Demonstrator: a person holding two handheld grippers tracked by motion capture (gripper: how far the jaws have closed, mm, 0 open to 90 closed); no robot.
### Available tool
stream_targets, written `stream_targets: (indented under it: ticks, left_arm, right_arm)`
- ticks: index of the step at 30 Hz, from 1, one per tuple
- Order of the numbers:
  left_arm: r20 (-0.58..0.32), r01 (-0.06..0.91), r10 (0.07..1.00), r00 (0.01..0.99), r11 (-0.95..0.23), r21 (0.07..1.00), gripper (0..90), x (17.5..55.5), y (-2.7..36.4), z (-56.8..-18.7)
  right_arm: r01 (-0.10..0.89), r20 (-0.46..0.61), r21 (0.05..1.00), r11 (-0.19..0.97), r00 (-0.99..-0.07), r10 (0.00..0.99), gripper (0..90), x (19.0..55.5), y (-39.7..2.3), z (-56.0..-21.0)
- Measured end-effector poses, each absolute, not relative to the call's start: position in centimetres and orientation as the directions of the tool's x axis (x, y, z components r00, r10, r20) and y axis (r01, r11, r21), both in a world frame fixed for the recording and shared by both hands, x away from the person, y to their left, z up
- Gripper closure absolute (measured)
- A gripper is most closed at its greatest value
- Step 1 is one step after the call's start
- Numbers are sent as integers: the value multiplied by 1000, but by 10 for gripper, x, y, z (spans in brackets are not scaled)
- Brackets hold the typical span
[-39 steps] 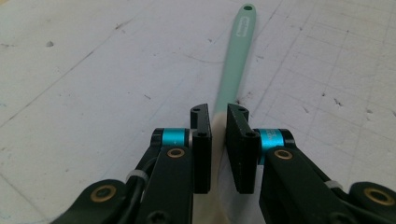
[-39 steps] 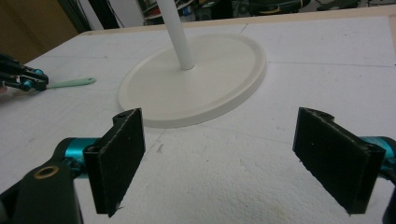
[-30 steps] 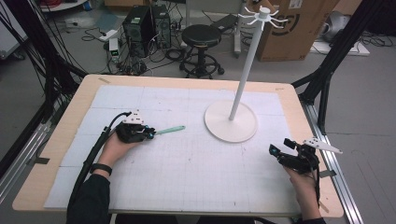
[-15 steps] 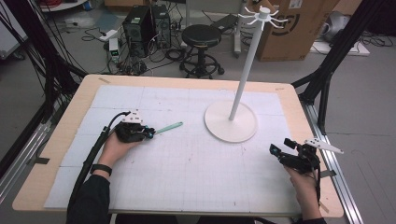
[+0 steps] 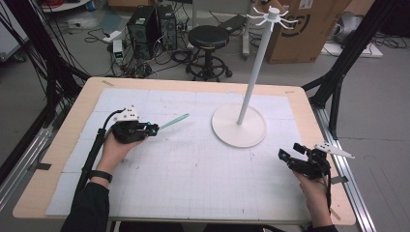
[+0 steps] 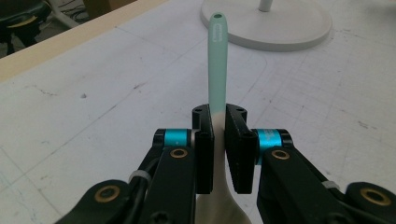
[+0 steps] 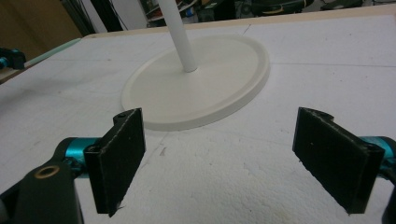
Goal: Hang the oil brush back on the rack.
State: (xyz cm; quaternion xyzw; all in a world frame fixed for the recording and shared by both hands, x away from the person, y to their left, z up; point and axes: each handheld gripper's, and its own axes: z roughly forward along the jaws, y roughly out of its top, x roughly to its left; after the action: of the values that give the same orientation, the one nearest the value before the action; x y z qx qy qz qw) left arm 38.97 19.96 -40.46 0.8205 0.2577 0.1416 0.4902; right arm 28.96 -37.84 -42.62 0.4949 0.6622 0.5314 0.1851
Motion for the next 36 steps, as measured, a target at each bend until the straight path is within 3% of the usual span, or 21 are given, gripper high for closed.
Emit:
stream_targets:
  ticks: [15, 36]
  left_arm:
    - [-46, 207, 509, 859, -264, 942, 824, 383, 169, -337]
    - [-23, 116, 439, 898, -186, 976, 825, 396, 113, -237]
  right_arm:
    - [467, 287, 882, -56, -440, 851, 162, 290, -378, -427]
    - [464, 288, 884, -57, -445, 848, 163, 291, -379, -427]
